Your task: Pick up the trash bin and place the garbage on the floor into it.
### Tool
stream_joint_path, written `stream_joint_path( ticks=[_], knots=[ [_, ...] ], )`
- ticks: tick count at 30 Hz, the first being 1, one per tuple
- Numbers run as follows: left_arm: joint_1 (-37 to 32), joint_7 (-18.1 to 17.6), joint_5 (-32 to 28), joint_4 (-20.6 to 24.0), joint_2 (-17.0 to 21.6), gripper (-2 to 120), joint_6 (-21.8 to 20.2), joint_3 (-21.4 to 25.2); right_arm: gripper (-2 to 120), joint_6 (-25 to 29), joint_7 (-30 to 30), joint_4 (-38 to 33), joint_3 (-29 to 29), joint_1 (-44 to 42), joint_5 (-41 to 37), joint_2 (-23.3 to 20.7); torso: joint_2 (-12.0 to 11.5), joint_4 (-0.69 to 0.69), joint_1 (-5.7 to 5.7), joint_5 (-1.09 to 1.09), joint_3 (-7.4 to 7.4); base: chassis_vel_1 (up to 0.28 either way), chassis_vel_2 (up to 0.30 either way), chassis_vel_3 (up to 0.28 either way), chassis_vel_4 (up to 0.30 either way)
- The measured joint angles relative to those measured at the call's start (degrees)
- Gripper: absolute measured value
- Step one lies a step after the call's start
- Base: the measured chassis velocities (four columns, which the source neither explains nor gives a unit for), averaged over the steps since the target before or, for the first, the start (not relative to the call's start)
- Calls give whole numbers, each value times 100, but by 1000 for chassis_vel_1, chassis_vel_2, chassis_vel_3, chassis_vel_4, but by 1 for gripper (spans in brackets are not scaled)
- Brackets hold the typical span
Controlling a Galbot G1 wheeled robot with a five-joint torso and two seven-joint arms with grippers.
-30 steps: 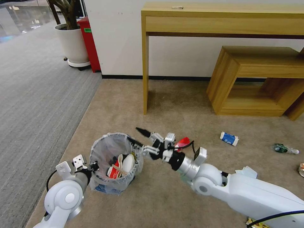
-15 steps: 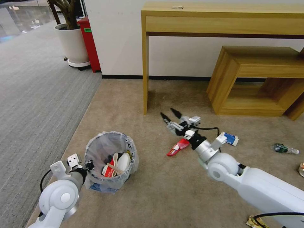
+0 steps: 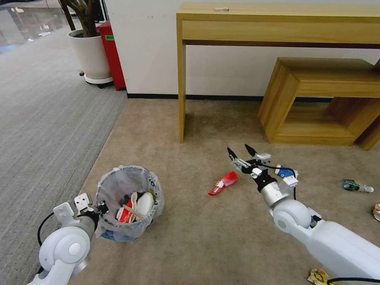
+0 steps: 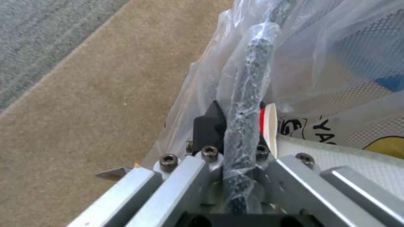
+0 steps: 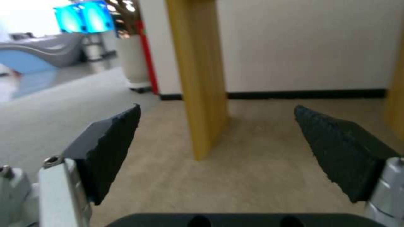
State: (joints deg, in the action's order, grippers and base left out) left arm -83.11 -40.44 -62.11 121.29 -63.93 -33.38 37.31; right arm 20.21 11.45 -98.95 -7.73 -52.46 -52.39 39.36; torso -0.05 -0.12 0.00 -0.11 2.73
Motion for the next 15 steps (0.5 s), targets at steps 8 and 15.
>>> stream_joint_path(
  ticks=[8,15],
  knots=[
    [-66,4,36,-3,30,0,16,29,99,-17,254,278,353,-389,328,64,0,0,0,0,0,0,0,0,0],
    [-29,5,31,-18,32,0,23,-42,100,130,345,348,1085,-1113,871,160,0,0,0,1,0,0,0,0,0]
  ],
)
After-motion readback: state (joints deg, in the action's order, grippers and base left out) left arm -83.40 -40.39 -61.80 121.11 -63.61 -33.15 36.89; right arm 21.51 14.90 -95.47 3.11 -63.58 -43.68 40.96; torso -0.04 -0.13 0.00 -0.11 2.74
